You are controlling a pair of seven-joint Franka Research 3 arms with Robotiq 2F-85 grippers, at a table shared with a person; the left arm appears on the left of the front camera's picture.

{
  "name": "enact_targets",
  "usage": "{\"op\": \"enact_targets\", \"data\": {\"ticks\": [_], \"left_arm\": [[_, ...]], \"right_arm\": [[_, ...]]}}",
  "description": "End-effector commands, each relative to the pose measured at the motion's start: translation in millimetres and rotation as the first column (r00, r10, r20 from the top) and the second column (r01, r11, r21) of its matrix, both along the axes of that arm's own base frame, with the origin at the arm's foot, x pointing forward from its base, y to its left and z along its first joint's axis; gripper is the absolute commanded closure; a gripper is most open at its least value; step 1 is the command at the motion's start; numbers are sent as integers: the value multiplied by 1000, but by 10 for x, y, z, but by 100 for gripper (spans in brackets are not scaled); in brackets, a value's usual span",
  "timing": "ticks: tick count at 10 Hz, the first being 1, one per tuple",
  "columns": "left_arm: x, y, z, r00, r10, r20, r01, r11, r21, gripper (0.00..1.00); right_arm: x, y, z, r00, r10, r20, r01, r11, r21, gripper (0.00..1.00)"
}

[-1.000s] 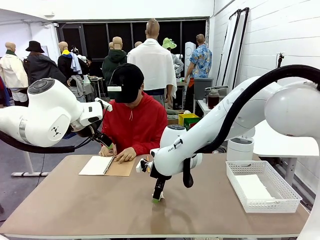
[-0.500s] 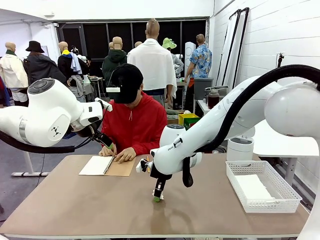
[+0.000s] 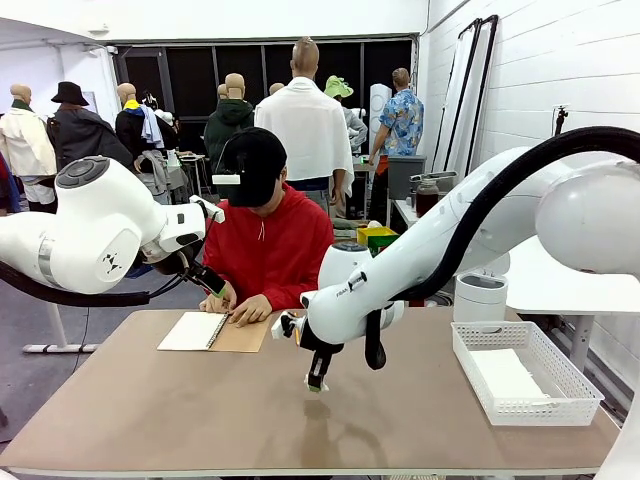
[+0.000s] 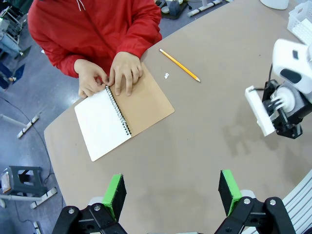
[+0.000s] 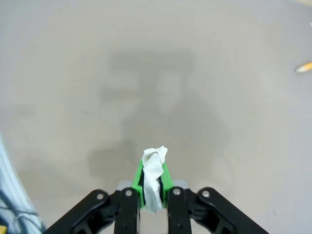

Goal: Sort the paper based on its condition.
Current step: If a person hands you a paper, place it in the Organizing basket , and if it's crumpled, put it in the Trash can.

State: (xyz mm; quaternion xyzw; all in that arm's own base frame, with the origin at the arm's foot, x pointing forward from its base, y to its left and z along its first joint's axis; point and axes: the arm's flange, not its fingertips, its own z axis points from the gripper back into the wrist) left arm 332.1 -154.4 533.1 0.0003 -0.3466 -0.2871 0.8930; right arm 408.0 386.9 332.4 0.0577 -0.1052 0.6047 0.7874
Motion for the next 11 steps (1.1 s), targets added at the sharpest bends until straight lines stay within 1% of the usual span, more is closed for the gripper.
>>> {"op": "enact_targets", "data": {"ticks": [1, 2, 4, 5, 7, 8, 9, 10, 11], "left_arm": [[-3, -2, 1, 1000, 1, 0, -1, 1000, 3, 0], [-3, -2, 1, 1000, 1, 0, -1, 1000, 3, 0], [-3, -2, 1, 1000, 1, 0, -1, 1000, 3, 0], [-3, -2, 1, 1000, 1, 0, -1, 1000, 3, 0], [-3, -2, 1, 1000, 1, 0, -1, 1000, 3, 0], [-3, -2, 1, 1000, 1, 0, -1, 1000, 3, 0], [-3, -2, 1, 1000, 1, 0, -1, 1000, 3, 0], [-3, -2, 1, 1000, 1, 0, -1, 1000, 3, 0], [-3, -2, 1, 1000, 1, 0, -1, 1000, 3, 0]], "right_arm": [[-166, -374, 666, 987, -154, 50, 151, 986, 66, 100], [-114, -640, 936, 963, -258, 81, 251, 963, 95, 100], [102, -1192, 1243, 888, -447, 109, 437, 893, 110, 100], [227, -1425, 1304, 846, -522, 109, 512, 852, 105, 100], [482, -1889, 1357, 743, -663, 94, 653, 748, 116, 100], [569, -2106, 1384, 695, -714, 82, 703, 699, 129, 100], [652, -2254, 1398, 662, -746, 69, 734, 665, 139, 100], [672, -2349, 1424, 636, -769, 66, 756, 638, 150, 100], [605, -2357, 1461, 638, -767, 69, 749, 639, 178, 100]]}}
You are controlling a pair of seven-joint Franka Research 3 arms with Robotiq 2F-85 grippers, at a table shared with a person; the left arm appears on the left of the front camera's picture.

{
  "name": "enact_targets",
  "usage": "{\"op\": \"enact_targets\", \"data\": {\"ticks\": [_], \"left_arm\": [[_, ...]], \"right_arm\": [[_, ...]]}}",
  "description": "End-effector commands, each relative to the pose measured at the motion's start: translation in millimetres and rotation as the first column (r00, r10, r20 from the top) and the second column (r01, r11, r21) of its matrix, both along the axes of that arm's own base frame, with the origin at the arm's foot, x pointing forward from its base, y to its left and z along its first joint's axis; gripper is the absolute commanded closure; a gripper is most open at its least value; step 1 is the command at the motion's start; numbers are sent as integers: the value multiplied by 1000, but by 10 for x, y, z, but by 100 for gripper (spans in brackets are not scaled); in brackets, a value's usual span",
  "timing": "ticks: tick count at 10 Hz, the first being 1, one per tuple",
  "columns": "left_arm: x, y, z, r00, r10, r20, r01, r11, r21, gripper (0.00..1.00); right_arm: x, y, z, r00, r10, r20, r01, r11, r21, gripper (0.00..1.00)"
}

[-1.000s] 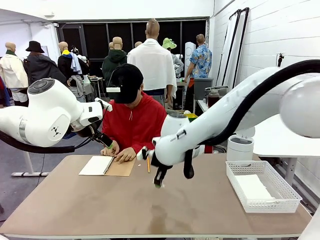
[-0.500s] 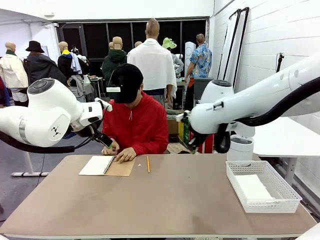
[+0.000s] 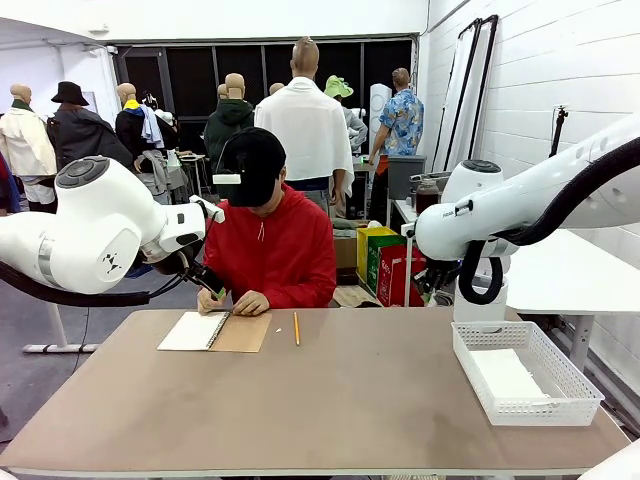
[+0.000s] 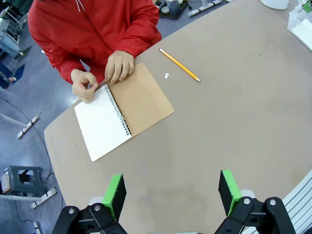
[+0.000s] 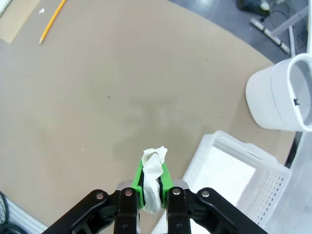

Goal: Sort the paper based on its condition.
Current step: If a person hands you a paper, place it in the Organizing basket , and if it's crumpled, put it in the Trash can.

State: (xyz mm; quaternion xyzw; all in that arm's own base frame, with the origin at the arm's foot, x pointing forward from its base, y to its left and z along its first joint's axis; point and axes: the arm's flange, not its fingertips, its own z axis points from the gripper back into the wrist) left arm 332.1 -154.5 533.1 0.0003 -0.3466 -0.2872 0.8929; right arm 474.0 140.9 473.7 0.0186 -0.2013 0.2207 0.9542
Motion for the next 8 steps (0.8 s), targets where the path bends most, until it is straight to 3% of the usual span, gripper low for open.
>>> {"op": "enact_targets", "data": {"ticks": [1, 6, 7, 8], "left_arm": [[-3, -1, 1, 1000, 1, 0, -1, 1000, 3, 0], [-3, -1, 1, 1000, 1, 0, -1, 1000, 3, 0], [-3, -1, 1, 1000, 1, 0, -1, 1000, 3, 0], [-3, -1, 1, 1000, 1, 0, -1, 1000, 3, 0]], "right_arm": [[-3, 24, -28, 1000, 22, -5, -22, 1000, -10, 100], [-11, 38, -11, 1000, 9, -3, -9, 1000, -1, 100], [200, -34, -31, 989, -142, 39, 142, 990, 14, 100], [358, -140, -10, 975, -217, 48, 216, 976, 30, 100]]}}
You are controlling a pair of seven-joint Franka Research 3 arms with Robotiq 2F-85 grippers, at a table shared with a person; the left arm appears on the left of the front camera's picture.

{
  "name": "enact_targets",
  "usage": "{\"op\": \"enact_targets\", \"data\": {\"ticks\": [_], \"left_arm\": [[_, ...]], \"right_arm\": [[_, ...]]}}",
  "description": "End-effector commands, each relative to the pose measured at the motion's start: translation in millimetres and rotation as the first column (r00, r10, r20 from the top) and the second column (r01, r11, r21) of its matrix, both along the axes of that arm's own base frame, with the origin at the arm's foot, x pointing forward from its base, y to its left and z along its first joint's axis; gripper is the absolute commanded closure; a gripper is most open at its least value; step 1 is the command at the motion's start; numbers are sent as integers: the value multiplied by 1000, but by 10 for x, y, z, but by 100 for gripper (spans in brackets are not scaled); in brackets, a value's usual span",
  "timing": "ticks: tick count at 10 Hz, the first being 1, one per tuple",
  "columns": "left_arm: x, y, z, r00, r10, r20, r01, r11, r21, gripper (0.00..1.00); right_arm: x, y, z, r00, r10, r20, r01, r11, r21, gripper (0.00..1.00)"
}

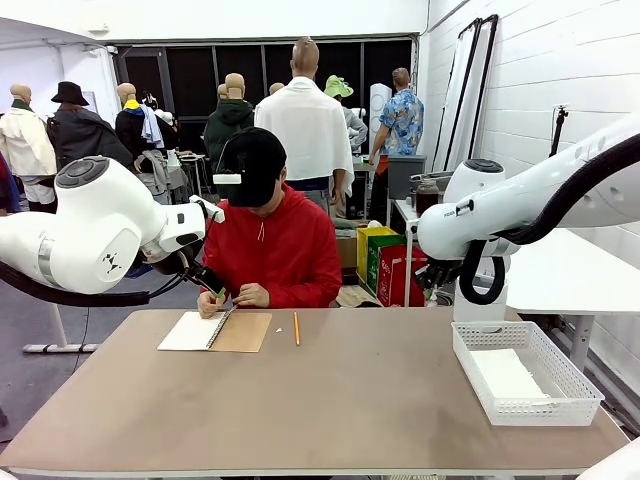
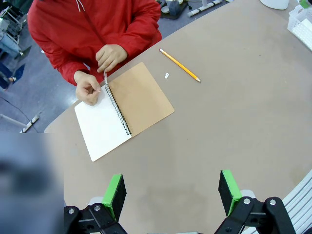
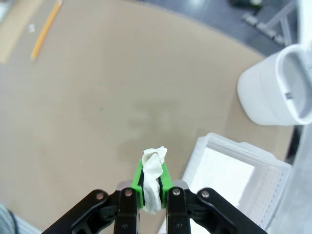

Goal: Sort the paper based on its condition.
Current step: If a person hands you a paper, place it in the Organizing basket , and if it's crumpled, put it in the Trash can.

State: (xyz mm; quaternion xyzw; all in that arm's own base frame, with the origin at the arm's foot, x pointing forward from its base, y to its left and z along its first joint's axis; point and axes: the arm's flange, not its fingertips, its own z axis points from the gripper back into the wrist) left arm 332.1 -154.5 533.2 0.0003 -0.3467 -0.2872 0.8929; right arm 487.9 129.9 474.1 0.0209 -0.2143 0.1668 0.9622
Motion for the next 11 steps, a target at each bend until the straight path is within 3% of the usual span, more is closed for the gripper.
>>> {"op": "enact_targets", "data": {"ticks": [1, 5, 9, 11], "left_arm": [[-3, -1, 0, 1000, 1, 0, -1, 1000, 3, 0], [-3, -1, 0, 1000, 1, 0, -1, 1000, 3, 0], [-3, -1, 0, 1000, 1, 0, -1, 1000, 3, 0], [-3, -1, 0, 1000, 1, 0, -1, 1000, 3, 0]], "right_arm": [[355, -149, -9, 981, -189, 39, 189, 982, 5, 100], [982, -563, -68, 879, -467, 91, 468, 883, 8, 100], [1479, -782, -161, 798, -590, 124, 591, 806, 28, 100], [1660, -864, -264, 737, -658, 154, 664, 748, 19, 100]]}}
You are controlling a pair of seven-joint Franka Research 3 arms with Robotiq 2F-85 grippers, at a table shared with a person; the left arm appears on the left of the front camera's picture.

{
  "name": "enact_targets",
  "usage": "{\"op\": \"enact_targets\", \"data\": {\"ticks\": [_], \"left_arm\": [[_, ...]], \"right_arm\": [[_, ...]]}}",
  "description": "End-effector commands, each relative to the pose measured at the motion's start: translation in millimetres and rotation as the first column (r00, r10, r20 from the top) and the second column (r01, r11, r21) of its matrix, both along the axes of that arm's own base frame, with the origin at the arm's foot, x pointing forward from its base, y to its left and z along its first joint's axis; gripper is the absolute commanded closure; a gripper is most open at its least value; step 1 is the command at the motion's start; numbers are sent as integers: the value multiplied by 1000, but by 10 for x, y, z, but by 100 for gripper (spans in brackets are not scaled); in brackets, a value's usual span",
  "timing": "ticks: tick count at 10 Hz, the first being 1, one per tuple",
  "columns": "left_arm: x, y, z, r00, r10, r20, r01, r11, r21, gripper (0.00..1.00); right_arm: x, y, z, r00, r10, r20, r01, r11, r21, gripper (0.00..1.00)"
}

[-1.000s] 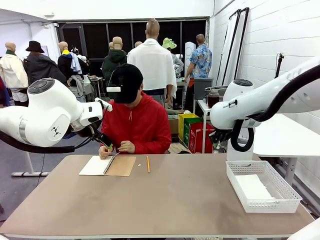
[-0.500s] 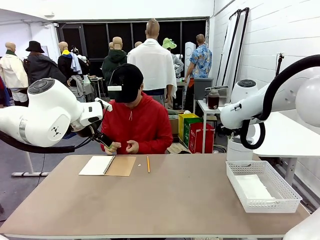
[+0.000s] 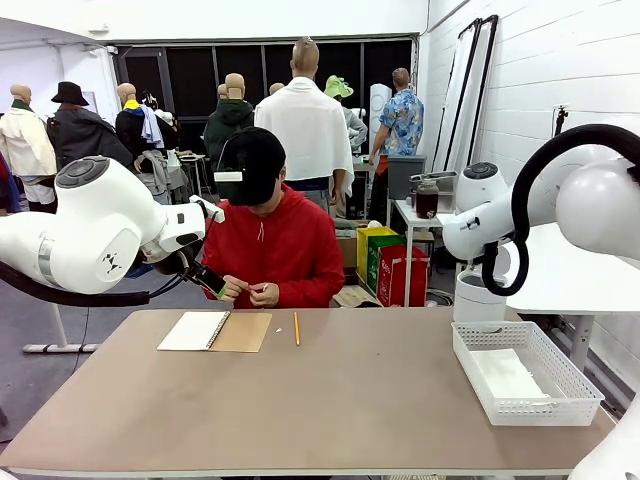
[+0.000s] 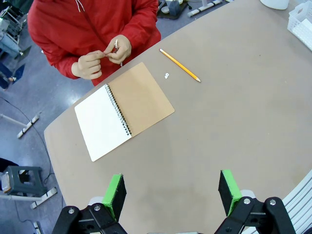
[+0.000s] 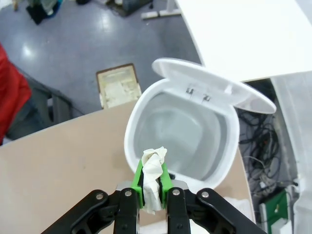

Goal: Sort the paper based on its condition.
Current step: If a person hands you a paper, place it in the Organizing basket , and if it's crumpled, put it in the Trash can.

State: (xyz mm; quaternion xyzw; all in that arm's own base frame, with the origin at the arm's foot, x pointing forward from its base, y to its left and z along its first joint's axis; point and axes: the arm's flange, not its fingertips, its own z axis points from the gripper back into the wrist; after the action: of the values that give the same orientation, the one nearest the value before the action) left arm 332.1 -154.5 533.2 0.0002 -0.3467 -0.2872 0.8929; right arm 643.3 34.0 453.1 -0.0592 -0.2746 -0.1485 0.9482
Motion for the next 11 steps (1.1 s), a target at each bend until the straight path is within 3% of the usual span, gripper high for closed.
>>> {"op": "enact_targets", "data": {"ticks": [1, 9, 11], "left_arm": [[-3, -1, 0, 1000, 1, 0, -1, 1000, 3, 0], [-3, -1, 0, 1000, 1, 0, -1, 1000, 3, 0], [-3, -1, 0, 1000, 1, 0, -1, 1000, 3, 0]], "right_arm": [[146, 58, -88, 996, -94, -3, 94, 995, -35, 100], [324, -234, -283, 975, -220, -32, 218, 974, -55, 100], [350, -229, -268, 975, -223, -7, 222, 974, -51, 100]]}}
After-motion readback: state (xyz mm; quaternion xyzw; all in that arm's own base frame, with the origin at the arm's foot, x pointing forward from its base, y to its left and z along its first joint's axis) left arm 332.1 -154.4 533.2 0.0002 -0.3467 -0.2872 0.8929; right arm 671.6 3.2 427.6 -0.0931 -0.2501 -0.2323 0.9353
